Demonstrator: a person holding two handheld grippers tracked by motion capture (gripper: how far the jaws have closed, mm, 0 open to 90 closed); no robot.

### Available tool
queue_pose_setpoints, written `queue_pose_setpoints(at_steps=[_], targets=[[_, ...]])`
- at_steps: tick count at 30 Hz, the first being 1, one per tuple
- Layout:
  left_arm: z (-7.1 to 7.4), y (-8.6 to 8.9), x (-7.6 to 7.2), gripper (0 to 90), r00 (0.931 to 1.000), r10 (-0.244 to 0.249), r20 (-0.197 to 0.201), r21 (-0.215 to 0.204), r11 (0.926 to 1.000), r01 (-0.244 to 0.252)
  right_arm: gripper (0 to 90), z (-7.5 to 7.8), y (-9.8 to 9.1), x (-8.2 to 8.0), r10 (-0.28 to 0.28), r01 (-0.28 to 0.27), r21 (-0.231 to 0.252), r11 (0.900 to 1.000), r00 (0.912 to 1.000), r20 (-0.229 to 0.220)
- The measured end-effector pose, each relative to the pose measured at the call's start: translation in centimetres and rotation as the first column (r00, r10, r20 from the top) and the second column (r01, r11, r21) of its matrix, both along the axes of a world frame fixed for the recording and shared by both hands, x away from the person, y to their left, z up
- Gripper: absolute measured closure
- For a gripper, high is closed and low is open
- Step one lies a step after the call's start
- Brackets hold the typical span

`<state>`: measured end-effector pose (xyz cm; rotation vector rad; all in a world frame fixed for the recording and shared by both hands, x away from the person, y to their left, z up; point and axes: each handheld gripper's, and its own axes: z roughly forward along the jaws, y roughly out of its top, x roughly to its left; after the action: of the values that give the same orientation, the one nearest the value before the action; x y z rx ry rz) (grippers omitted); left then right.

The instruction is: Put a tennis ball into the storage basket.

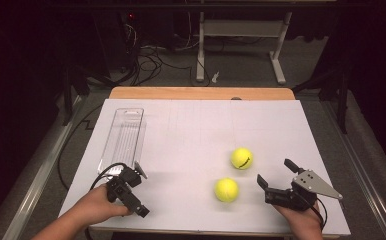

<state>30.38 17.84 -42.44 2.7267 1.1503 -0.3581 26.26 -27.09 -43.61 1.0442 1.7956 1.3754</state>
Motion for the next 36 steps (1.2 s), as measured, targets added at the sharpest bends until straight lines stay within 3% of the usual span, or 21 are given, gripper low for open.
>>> queue_pose_setpoints(at_steps=[20,36], targets=[[0.3,-4.5,0.8,1.2,0.9972,-0.075,0.005,-0.009,0.9971,0.075,0.3,0.0,0.2,0.0,0.008,-0.008,-0.001,1.0,1.0,-0.002],[2.1,-7.1,1.8,0.9,0.9937,-0.109,0.026,-0.018,0.9938,0.11,0.3,-0.1,0.4,0.0,0.021,-0.021,-0.005,0.9998,0.9998,-0.002]])
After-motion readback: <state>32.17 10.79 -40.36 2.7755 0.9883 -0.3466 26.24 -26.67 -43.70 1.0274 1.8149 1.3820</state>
